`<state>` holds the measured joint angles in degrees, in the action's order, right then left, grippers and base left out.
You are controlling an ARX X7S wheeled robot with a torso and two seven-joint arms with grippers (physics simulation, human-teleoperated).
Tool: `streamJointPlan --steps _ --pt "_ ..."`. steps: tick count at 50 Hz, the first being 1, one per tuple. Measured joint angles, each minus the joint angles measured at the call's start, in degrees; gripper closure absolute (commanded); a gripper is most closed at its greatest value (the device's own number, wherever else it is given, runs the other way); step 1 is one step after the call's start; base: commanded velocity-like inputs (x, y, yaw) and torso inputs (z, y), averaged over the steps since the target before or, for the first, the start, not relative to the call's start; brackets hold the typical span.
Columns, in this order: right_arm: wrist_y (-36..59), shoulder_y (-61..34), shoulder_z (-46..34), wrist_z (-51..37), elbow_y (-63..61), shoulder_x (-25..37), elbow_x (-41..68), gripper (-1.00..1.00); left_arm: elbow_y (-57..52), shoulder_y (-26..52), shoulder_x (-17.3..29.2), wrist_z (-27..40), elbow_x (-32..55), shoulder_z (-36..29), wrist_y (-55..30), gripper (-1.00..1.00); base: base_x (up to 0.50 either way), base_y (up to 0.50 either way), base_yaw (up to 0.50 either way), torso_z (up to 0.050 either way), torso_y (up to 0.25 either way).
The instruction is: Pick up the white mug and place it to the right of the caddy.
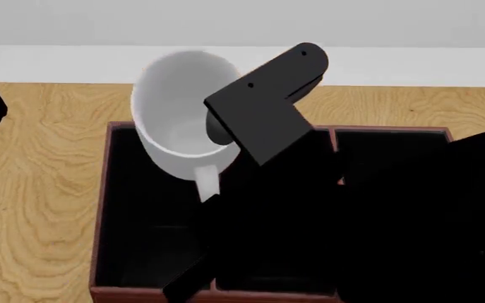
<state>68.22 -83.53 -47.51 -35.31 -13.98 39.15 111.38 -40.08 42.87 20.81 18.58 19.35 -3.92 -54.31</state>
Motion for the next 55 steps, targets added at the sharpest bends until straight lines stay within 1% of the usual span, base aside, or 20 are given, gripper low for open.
streamJointPlan --steps 29,55 --pt "0.1 -2.7 -0.1 0.4 6.0 2.0 -2.6 1.0 -0.2 -0.5 0.4 0.1 0.9 0.6 0.4 -1.0 0.0 0.0 0.0 0.0 0.001" --pt "0.6 -4.6 -0.4 4.9 12.9 3.6 -6.7 1.0 1.0 -0.3 0.3 0.0 1.5 0.3 1.3 -1.0 0.0 0.0 0.0 0.0 0.0"
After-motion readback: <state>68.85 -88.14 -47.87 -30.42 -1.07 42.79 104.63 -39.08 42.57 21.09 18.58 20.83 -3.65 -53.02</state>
